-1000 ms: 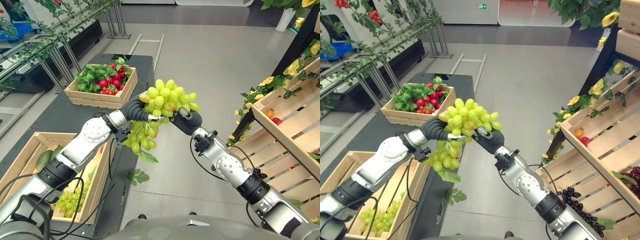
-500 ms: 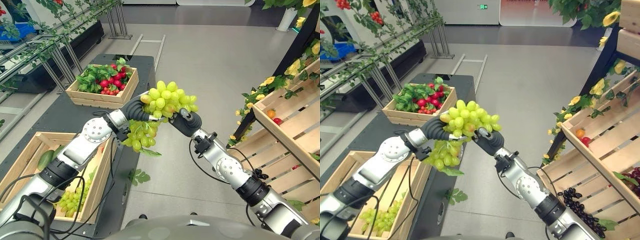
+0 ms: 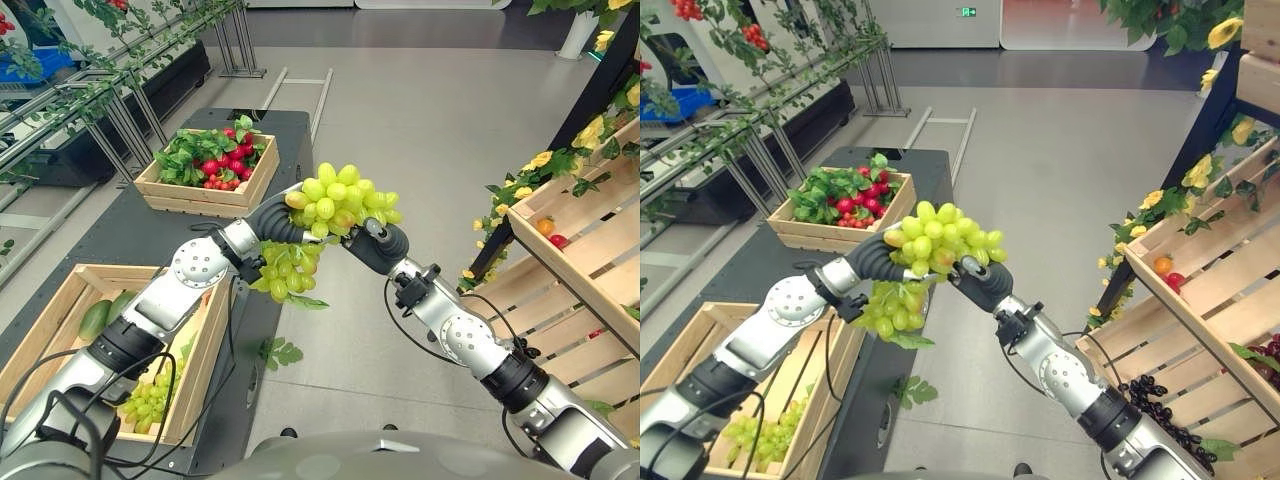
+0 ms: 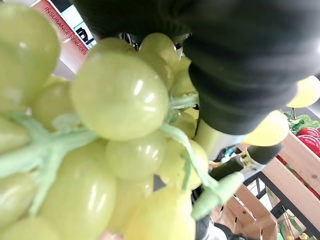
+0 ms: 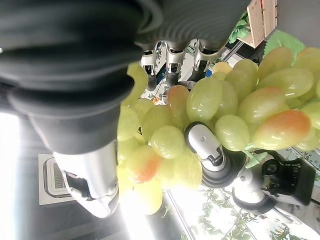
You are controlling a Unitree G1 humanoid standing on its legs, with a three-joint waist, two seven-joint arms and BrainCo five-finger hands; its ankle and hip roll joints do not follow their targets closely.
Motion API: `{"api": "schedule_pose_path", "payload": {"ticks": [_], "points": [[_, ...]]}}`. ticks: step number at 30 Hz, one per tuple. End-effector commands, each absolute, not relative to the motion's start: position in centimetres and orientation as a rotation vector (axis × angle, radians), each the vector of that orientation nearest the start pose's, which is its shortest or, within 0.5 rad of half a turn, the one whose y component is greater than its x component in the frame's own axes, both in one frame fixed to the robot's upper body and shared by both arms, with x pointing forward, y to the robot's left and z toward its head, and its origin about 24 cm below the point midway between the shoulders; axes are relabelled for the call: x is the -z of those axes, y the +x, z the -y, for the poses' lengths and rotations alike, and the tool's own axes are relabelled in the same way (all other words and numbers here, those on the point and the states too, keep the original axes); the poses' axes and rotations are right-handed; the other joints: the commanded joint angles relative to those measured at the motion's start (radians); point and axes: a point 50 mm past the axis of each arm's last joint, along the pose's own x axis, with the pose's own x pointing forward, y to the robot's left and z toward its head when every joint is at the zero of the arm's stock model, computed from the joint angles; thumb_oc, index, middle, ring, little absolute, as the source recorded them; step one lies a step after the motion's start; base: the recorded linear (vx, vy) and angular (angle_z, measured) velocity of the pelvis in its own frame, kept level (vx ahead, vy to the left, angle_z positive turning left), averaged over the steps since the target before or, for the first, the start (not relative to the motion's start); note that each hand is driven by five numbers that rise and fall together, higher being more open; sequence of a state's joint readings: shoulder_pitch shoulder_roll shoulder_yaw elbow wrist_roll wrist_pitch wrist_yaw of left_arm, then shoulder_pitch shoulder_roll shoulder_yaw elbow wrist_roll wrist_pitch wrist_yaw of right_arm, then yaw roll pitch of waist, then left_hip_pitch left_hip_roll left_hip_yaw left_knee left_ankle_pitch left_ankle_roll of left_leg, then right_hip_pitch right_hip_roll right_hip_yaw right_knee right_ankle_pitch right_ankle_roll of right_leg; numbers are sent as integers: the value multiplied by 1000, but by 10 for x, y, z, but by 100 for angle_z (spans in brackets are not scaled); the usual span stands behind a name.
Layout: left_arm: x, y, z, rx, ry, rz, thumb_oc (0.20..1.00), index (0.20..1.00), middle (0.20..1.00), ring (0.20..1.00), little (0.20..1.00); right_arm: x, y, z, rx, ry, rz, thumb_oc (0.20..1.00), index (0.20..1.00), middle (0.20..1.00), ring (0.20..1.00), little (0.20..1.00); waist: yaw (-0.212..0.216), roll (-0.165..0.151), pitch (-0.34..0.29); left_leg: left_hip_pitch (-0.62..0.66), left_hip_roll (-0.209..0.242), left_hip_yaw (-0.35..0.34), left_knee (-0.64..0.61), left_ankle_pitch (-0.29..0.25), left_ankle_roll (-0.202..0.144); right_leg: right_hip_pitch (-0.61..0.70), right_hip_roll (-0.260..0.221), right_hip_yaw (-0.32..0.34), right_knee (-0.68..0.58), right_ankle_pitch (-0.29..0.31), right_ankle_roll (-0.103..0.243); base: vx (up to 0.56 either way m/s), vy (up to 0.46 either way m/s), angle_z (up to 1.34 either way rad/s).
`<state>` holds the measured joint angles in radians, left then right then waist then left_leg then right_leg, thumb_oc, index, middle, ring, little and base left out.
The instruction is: Pick up the fruits from the basket on one side to the basket on the other side
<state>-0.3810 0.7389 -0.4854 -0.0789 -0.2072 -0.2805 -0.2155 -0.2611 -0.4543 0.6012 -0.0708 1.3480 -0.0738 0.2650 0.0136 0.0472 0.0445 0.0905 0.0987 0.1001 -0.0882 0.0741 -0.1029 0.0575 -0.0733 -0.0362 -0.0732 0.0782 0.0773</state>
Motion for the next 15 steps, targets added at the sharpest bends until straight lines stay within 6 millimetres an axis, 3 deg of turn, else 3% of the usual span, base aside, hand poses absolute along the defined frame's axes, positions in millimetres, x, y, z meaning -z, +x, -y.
{"api": "schedule_pose_path", "payload": {"ticks": [1,15], "points": [[-162,301,-172,503,675,454,200,200,200,200,200,-155,228,45,-1191,927,167,1000,1000,1000,1000,1000,-10,-70,15,18,-50,0,32,-58,27,-4,-46,-24,55,-7,73,0,0,0],[-153,304,-180,375,728,442,200,200,200,200,200,-160,228,48,-1177,928,203,1000,1000,1000,1000,1000,-11,-68,16,16,-51,-2,38,-66,32,-5,-44,-26,60,-12,70,0,0,0]]}}
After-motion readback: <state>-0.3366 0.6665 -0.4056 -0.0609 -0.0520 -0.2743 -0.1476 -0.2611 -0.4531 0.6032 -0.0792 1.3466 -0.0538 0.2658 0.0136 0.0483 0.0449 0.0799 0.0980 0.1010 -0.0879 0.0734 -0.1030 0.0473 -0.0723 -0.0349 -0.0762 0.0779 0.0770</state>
